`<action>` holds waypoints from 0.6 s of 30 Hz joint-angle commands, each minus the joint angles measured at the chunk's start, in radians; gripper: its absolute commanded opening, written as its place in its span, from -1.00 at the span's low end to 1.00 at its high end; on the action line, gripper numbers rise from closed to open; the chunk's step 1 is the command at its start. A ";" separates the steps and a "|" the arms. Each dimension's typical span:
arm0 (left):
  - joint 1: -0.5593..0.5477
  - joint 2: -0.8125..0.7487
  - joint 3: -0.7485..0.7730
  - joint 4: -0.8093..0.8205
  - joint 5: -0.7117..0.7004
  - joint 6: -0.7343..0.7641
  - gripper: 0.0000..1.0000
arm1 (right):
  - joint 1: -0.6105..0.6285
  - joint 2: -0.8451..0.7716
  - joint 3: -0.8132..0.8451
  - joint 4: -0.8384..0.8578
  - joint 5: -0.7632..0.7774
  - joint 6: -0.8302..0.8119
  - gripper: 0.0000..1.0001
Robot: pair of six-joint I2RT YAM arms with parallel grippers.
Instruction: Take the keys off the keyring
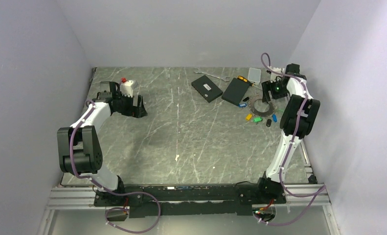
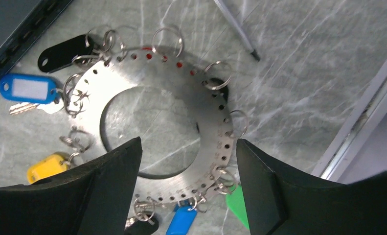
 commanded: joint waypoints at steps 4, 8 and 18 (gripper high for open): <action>0.002 -0.039 0.011 0.006 0.029 0.016 0.98 | -0.007 0.032 0.090 0.020 0.055 0.003 0.44; 0.001 -0.039 0.012 0.010 0.027 0.015 0.98 | -0.010 0.035 0.072 0.017 0.077 0.006 0.42; 0.002 -0.038 0.012 0.009 0.024 0.011 0.98 | -0.010 0.090 0.077 0.023 0.095 0.027 0.31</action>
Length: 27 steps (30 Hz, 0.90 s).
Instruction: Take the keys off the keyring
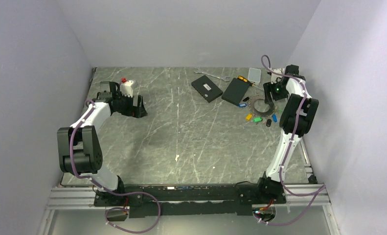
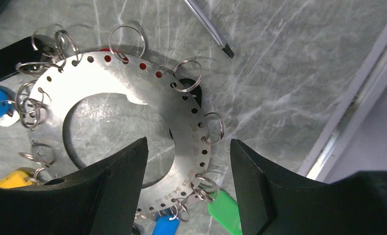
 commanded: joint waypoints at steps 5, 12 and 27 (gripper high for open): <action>0.001 -0.036 0.012 0.013 0.017 0.008 0.98 | -0.004 0.064 0.038 0.012 0.033 0.030 0.18; 0.001 -0.041 0.010 0.019 0.002 0.002 0.98 | 0.017 0.051 -0.025 0.032 0.076 0.009 -0.05; 0.001 -0.054 0.019 0.011 0.024 -0.002 0.98 | 0.022 -0.251 -0.242 0.085 0.069 -0.066 -0.63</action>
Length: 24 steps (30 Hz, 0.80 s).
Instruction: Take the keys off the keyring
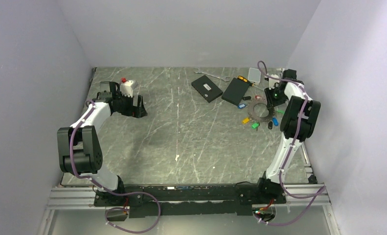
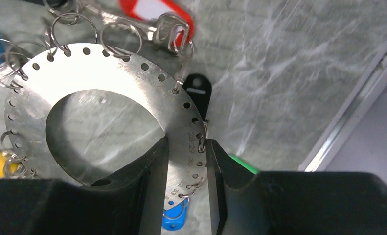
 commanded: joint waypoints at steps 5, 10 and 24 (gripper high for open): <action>0.001 -0.060 0.023 0.004 0.047 0.000 0.98 | 0.000 -0.252 -0.111 0.005 -0.065 -0.041 -0.69; 0.000 -0.066 0.027 0.000 0.086 -0.007 0.98 | 0.010 -0.335 -0.162 -0.029 -0.157 -0.038 -0.71; -0.007 -0.059 0.158 -0.116 0.427 -0.077 0.98 | 0.266 -0.582 -0.250 -0.067 -0.221 0.036 -0.73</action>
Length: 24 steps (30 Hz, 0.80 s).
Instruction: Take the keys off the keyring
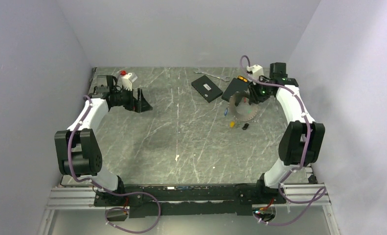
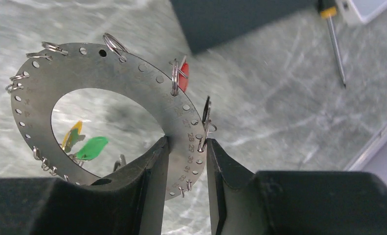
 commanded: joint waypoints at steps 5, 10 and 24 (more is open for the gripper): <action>-0.044 -0.016 0.136 -0.035 0.293 -0.142 0.98 | 0.230 -0.138 0.022 -0.023 -0.072 0.090 -0.73; -0.132 0.005 0.112 0.102 0.358 -0.328 0.97 | 0.364 -0.140 0.044 -0.039 -0.082 0.130 -0.73; -0.352 0.076 -0.016 0.387 0.382 -0.591 0.59 | 0.616 -0.155 0.009 -0.038 -0.045 0.142 -0.74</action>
